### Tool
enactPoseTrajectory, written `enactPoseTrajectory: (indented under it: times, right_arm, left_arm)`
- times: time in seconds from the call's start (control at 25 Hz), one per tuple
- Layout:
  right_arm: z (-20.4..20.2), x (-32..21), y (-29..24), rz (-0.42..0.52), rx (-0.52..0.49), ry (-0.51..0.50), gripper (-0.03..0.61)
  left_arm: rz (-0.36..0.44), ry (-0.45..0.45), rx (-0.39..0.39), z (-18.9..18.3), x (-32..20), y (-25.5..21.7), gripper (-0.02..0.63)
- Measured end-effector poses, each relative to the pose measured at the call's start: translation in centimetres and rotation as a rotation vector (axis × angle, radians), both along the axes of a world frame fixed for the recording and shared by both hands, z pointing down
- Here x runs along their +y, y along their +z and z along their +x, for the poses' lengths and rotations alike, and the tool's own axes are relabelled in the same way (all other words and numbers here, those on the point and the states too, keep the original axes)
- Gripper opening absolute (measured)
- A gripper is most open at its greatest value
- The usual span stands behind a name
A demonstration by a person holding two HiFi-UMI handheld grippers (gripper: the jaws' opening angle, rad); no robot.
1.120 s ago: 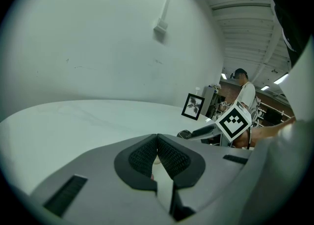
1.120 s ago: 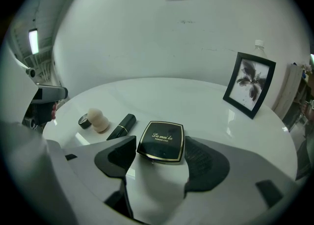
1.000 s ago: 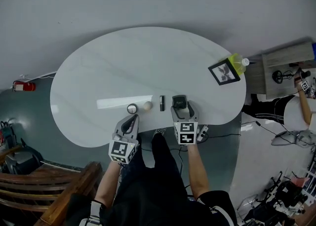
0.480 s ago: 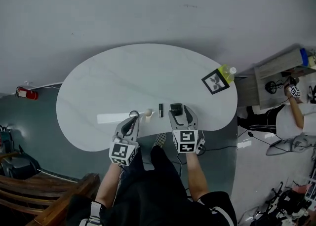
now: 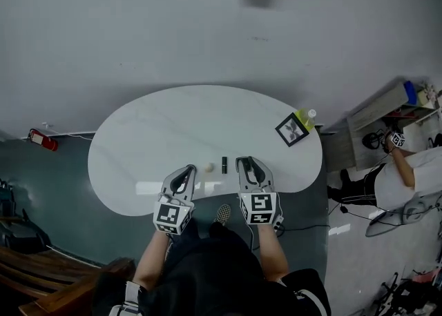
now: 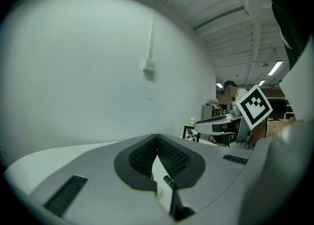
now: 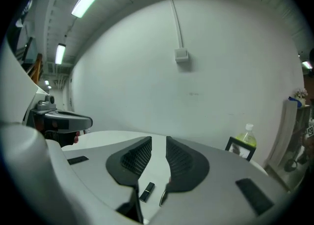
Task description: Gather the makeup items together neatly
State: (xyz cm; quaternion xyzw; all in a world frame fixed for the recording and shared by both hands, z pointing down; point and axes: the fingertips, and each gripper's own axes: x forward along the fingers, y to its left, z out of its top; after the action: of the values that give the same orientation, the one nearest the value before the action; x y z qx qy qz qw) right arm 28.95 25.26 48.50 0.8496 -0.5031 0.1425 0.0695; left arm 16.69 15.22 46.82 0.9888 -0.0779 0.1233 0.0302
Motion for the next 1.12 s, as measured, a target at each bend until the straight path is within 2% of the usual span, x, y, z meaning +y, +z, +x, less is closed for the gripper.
enactPoseTrajectory:
  times: [0.32,0.6,1.12]
  right_arm:
    - [-2.9,0.2,-4.1,0.079,0.077,-0.043,0.049]
    - [-4.2,1.5,-5.0,0.1,0.092,-0.049,0.038]
    - [-5.3,2.6,-5.4,0.103,0.096,-0.061,0.032]
  left_arm:
    - [0.059,-0.022,0.071,-1.3,0.7,-3.9,0.017]
    - [0.094,-0.021,0.107,-2.4,1.7,-5.8,0.017]
    - [0.094,-0.023,0.115,-3.5,2.7,-6.2,0.017]
